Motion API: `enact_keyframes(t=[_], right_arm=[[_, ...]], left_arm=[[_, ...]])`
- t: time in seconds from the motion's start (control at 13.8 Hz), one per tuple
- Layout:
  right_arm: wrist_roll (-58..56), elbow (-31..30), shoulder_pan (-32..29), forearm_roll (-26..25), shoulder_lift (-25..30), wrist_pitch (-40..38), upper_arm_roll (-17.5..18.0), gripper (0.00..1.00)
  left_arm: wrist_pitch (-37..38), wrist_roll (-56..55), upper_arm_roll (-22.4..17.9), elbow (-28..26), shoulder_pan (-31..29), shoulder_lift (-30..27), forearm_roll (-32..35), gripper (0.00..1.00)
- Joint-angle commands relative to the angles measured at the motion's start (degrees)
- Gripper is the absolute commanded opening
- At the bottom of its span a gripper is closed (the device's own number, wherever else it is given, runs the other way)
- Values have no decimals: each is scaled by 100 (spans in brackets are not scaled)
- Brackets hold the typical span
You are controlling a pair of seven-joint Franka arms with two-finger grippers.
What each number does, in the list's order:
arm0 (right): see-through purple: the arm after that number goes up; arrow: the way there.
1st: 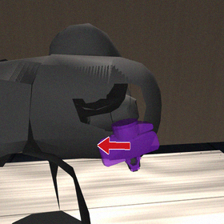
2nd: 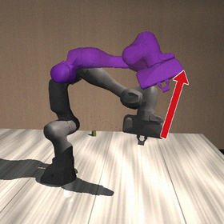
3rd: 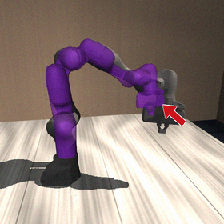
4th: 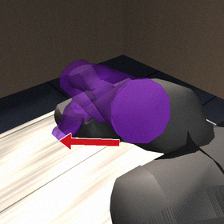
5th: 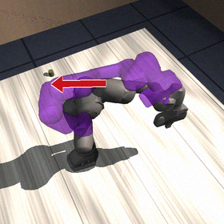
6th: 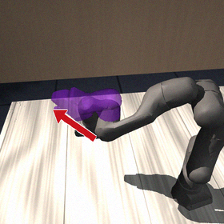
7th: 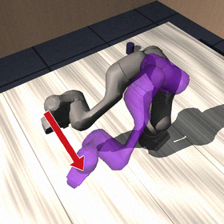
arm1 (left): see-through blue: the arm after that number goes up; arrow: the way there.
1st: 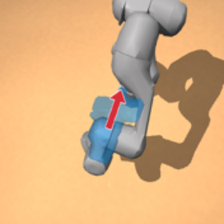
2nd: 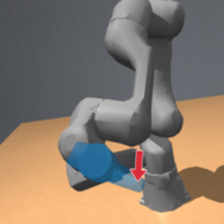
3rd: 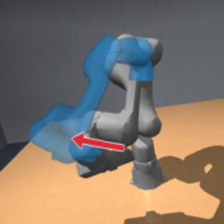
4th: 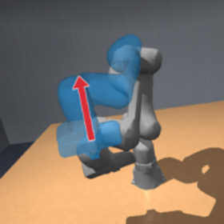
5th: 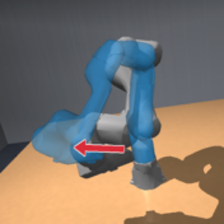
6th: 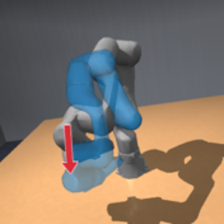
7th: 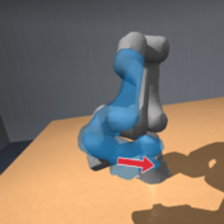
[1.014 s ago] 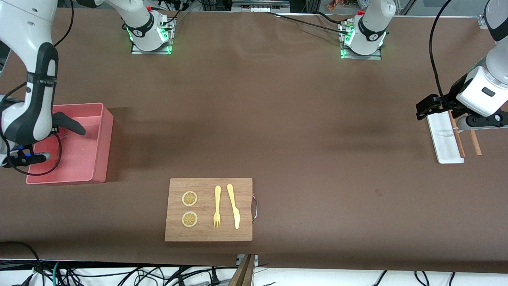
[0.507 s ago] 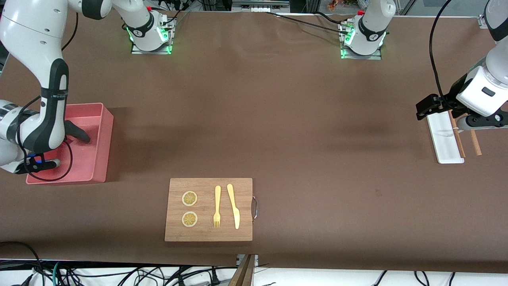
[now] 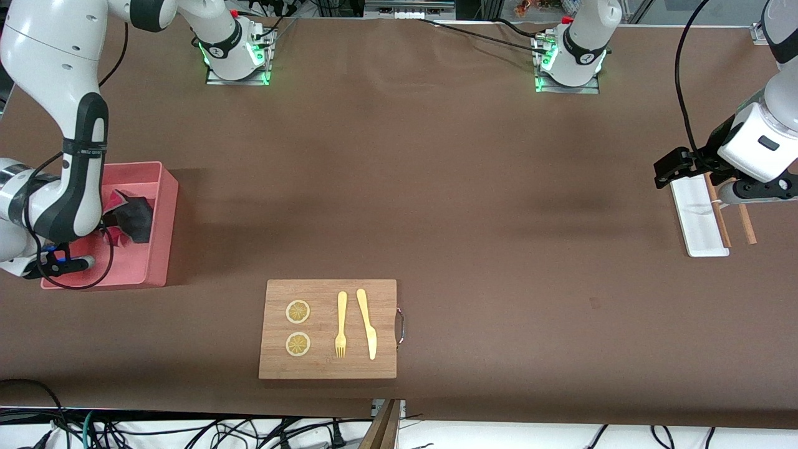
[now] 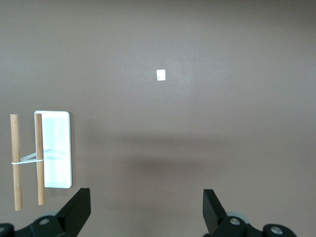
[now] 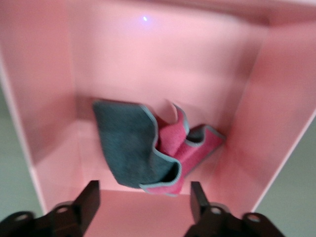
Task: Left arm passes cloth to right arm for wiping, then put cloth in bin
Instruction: 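Lower the cloth into the pink bin and open the right gripper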
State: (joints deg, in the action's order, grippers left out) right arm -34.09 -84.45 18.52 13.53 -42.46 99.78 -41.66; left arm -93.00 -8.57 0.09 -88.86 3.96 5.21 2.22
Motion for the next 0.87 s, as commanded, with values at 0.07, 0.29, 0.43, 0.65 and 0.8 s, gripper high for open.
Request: enact_keyframes(t=[0.07, 0.29, 0.43, 0.65, 0.8], right_arm=[[-37, 445, -15, 483, 335, -405, -35, 100], [532, 1025, 20, 493, 344, -1064, -18, 100], [1007, 1202, 29, 475, 667, -1346, 87, 100], [1132, 1141, -250, 73, 1397, -1496, 805, 100], [1141, 957, -636, -358, 1932, -1584, 1569, 100]], left_arm=[[159, 5, -26, 203, 43, 77, -55, 100], [159, 5, -26, 203, 43, 77, -55, 100], [159, 5, -26, 203, 43, 77, -55, 100], [159, 5, -26, 203, 43, 77, -55, 100], [168, 5, -26, 203, 43, 77, -55, 100]])
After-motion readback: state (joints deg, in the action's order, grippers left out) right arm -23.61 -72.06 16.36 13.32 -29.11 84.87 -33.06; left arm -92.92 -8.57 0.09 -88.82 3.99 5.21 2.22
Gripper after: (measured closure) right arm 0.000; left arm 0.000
